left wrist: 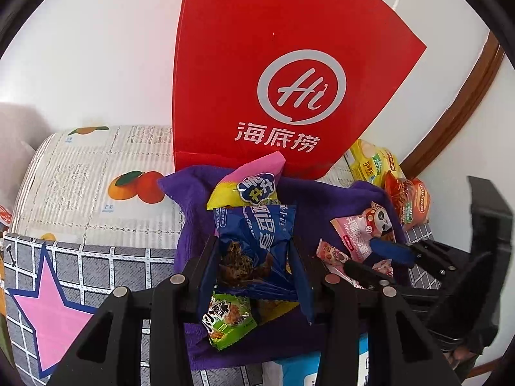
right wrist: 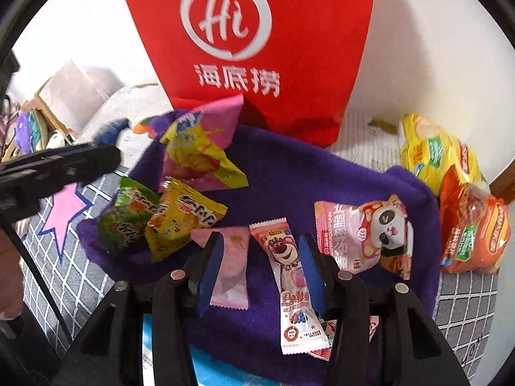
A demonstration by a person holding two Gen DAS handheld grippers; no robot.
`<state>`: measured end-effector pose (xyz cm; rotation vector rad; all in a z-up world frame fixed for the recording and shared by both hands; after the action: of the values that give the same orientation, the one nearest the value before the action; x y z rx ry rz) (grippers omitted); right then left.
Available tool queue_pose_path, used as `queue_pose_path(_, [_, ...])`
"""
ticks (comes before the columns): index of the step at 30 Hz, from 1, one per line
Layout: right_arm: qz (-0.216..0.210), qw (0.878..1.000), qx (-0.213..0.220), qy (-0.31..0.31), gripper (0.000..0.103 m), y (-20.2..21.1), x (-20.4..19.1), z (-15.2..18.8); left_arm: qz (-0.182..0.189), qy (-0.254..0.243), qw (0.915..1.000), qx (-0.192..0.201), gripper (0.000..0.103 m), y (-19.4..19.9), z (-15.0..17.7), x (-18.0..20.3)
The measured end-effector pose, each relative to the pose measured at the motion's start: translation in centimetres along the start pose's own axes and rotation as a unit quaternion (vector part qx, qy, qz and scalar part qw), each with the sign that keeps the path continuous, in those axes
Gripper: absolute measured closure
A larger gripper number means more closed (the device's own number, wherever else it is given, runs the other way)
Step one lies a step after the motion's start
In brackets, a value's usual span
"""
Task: Organize snacks
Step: 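Lower the pink packet onto the towel and open the right tool while the left tool lowers the blue bag, then open the left tool to release the blue snack bag on the towel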
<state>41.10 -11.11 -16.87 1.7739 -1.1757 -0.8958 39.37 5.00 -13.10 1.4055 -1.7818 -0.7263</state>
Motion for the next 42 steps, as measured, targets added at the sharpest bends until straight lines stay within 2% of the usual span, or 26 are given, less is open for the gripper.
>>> queue_pose_path(17, [-0.016,0.998,0.046,-0.030,0.052,2.7,1.2,-0.6,0.003,0.000,1.0000,0.003,0.062,0.3,0.0,0.0])
queue_pose_path(42, [-0.020,0.998,0.054,-0.030,0.052,3.0,0.8,-0.5,0.019,-0.003,0.9998,-0.009,0.062,-1.1,0.2,0.9])
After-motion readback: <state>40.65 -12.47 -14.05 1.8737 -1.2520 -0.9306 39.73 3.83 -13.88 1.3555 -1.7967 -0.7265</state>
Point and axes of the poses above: each gripper's, at about its wrist camera, not at the fingertips, and y roughly against the way its jaws point, x to its right, z to its underside, the point moved 4 cm from there along -y, roughly the way its jaws point, and after that the axes turned 8 degrees about -y, right-handed, at the moved point
